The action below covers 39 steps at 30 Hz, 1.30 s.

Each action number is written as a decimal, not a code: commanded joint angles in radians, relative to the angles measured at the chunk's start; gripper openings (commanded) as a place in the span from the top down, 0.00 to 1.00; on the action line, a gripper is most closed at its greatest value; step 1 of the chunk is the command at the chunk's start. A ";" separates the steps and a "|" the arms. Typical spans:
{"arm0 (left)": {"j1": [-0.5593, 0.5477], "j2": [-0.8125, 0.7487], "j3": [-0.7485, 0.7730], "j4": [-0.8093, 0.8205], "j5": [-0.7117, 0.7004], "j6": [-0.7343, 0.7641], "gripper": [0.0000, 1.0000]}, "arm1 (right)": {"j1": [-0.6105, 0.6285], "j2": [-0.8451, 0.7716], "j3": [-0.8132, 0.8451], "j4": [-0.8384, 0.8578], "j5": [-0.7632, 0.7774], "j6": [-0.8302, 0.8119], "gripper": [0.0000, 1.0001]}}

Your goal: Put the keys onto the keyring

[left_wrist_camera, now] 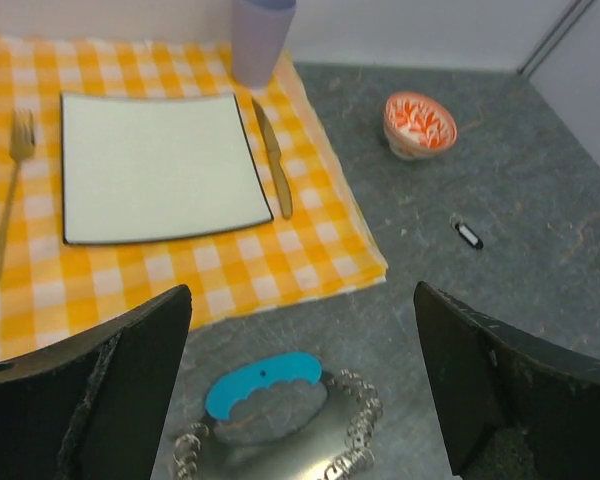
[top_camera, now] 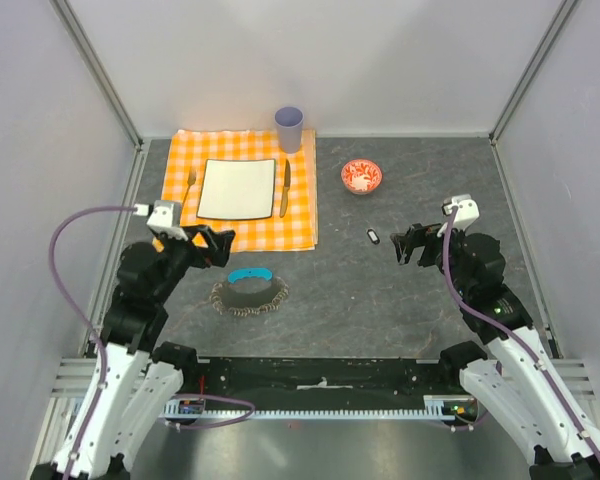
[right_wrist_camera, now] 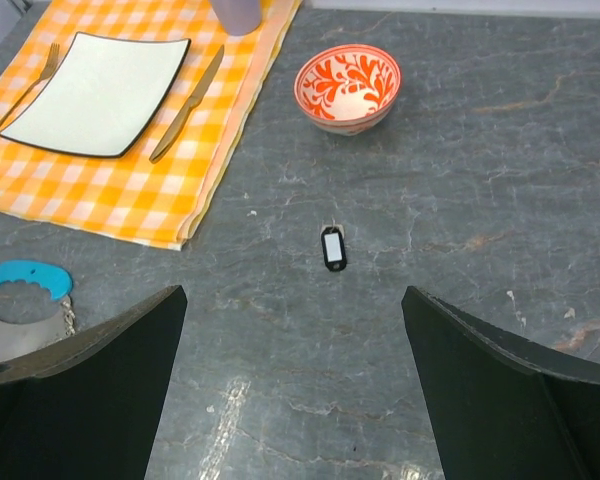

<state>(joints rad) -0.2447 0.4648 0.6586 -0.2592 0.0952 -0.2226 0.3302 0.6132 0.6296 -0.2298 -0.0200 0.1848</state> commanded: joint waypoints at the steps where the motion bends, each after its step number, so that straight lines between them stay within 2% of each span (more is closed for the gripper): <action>1: -0.004 0.179 0.062 -0.173 0.090 -0.135 0.00 | 0.004 -0.012 0.029 -0.013 -0.014 0.044 0.02; 4: -0.025 0.318 0.076 -0.201 0.141 -0.170 0.00 | 0.003 -0.027 0.012 -0.006 -0.006 0.051 0.02; 7: -0.122 0.415 0.096 -0.210 0.076 -0.189 0.03 | 0.001 -0.023 0.009 -0.005 -0.014 0.056 0.02; 8: -0.186 0.467 0.104 -0.210 0.052 -0.184 0.04 | 0.003 -0.018 0.007 -0.006 -0.017 0.059 0.02; 11: -0.260 0.550 0.121 -0.192 0.034 -0.137 0.04 | 0.004 -0.013 0.002 -0.003 -0.020 0.064 0.02; 14: -0.269 0.623 0.137 -0.187 0.116 -0.081 0.05 | 0.004 -0.001 -0.004 0.007 -0.024 0.070 0.02; 16: -0.277 0.693 0.164 -0.198 0.142 -0.067 0.10 | 0.003 0.006 -0.004 0.010 -0.035 0.073 0.02; 21: -0.360 0.860 0.237 -0.276 0.114 -0.035 0.16 | 0.004 0.013 -0.005 0.012 -0.037 0.073 0.02; 31: -0.453 1.012 0.259 -0.397 -0.034 -0.047 0.25 | 0.004 0.020 -0.010 0.020 -0.041 0.077 0.02; 35: -0.465 1.049 0.250 -0.407 -0.014 -0.055 0.30 | 0.004 0.025 -0.011 0.023 -0.041 0.077 0.02; 39: -0.478 1.083 0.248 -0.405 0.003 -0.070 0.40 | 0.004 0.028 -0.010 0.023 -0.043 0.077 0.02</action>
<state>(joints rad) -0.7090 1.5154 0.8845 -0.6407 0.0879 -0.2909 0.3302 0.6392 0.6281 -0.2489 -0.0532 0.2478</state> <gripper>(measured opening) 0.642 0.982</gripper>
